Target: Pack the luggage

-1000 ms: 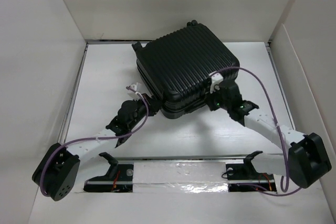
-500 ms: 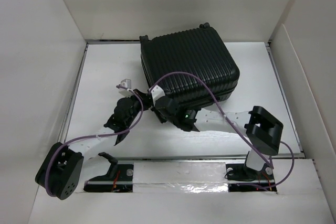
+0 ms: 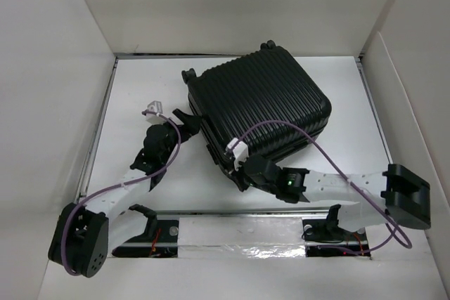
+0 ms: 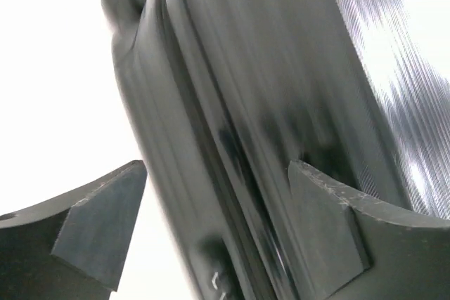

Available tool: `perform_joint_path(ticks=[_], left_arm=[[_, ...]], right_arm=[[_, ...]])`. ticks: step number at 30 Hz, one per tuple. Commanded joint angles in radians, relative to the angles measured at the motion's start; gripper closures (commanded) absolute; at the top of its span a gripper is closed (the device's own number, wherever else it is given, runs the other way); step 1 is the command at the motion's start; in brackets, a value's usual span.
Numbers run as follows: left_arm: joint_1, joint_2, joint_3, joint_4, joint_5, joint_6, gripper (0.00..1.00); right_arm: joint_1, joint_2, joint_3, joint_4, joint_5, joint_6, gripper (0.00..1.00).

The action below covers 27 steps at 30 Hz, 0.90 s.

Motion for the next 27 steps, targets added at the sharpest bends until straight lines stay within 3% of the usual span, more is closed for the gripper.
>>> perform_joint_path(ticks=[1,9,17,27], left_arm=[[0.047,-0.031,0.121,0.068,0.044,-0.054,0.17],[0.195,0.211,0.369,0.019,0.144,-0.112,0.13],[0.195,0.477,0.619,-0.083,0.21,-0.072,0.15],[0.195,0.577,0.695,-0.036,0.216,-0.091,0.24]], right_arm=[[0.073,-0.113,-0.039,0.18,-0.26,0.086,1.0],[0.093,-0.261,-0.164,0.105,-0.236,0.109,1.0],[0.093,-0.281,-0.173,0.108,-0.246,0.102,1.0],[0.093,-0.286,-0.202,0.126,-0.24,0.118,1.0]])
